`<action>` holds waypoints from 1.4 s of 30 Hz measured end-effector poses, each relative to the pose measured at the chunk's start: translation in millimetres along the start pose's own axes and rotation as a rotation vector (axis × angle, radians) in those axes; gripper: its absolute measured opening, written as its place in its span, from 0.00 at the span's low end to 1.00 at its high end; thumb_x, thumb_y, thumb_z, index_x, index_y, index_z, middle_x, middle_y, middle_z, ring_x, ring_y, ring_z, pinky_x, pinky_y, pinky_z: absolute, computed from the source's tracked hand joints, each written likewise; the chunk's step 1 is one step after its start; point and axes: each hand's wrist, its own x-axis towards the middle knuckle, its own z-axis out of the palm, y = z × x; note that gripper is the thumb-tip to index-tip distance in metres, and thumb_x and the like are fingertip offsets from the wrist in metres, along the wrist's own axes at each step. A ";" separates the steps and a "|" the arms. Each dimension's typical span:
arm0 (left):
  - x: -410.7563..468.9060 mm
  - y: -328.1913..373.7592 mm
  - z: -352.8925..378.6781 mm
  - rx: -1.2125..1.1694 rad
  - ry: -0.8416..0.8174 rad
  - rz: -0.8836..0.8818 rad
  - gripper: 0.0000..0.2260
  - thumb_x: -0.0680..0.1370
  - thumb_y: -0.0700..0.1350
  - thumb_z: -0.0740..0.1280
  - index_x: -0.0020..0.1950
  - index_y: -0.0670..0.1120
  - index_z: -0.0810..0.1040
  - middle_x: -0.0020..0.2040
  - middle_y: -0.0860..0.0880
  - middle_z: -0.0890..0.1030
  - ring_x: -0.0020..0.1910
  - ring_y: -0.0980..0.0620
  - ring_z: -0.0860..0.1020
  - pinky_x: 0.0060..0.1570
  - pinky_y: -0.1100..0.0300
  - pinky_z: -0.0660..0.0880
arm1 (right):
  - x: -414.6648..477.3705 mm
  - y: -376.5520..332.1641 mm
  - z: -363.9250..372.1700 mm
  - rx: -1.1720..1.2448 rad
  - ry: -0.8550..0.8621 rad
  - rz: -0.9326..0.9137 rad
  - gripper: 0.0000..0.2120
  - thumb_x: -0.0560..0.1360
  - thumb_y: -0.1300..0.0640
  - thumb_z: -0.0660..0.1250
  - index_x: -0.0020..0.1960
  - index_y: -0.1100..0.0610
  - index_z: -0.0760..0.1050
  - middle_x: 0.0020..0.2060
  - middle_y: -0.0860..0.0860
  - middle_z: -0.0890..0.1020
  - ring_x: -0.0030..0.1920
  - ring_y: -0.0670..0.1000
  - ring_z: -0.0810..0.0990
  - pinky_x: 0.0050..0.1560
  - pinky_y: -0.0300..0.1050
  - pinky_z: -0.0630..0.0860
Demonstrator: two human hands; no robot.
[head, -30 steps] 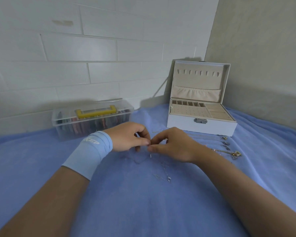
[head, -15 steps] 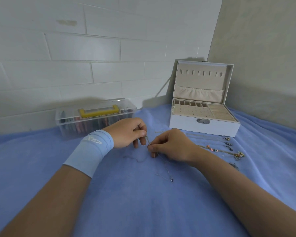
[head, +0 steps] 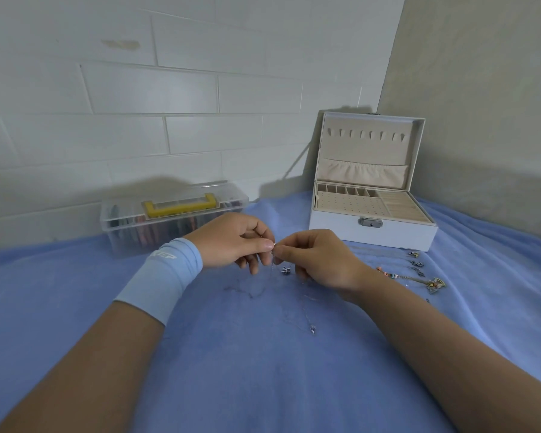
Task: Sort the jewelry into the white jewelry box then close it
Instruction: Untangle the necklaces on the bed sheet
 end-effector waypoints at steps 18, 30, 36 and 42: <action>-5.2 11.5 2.3 0.136 -0.039 0.010 0.07 0.81 0.38 0.64 0.57 0.48 0.71 0.43 0.52 0.86 0.40 0.52 0.84 0.39 0.61 0.77 | -0.1 -1.2 1.3 0.040 -0.014 0.009 0.09 0.77 0.54 0.73 0.46 0.60 0.85 0.40 0.51 0.86 0.27 0.47 0.69 0.27 0.35 0.66; -6.3 8.5 -1.6 0.390 -0.066 -0.131 0.08 0.78 0.45 0.67 0.53 0.56 0.82 0.46 0.58 0.83 0.42 0.60 0.79 0.44 0.66 0.72 | 6.4 4.5 -2.3 0.229 -0.006 0.022 0.10 0.78 0.52 0.71 0.43 0.57 0.82 0.41 0.49 0.84 0.25 0.47 0.69 0.27 0.38 0.61; -5.9 15.0 3.2 0.137 0.173 0.110 0.06 0.75 0.44 0.74 0.51 0.52 0.84 0.32 0.65 0.80 0.28 0.61 0.71 0.32 0.73 0.66 | 5.7 3.1 -1.5 0.170 -0.055 0.027 0.15 0.78 0.46 0.69 0.44 0.58 0.82 0.40 0.50 0.85 0.27 0.47 0.70 0.26 0.37 0.63; -2.9 11.6 1.4 0.109 0.243 0.130 0.05 0.73 0.40 0.76 0.45 0.50 0.86 0.34 0.56 0.82 0.28 0.63 0.75 0.31 0.73 0.69 | 4.5 1.1 -0.5 0.141 -0.110 0.023 0.17 0.81 0.45 0.65 0.45 0.58 0.79 0.40 0.50 0.85 0.28 0.47 0.71 0.29 0.39 0.62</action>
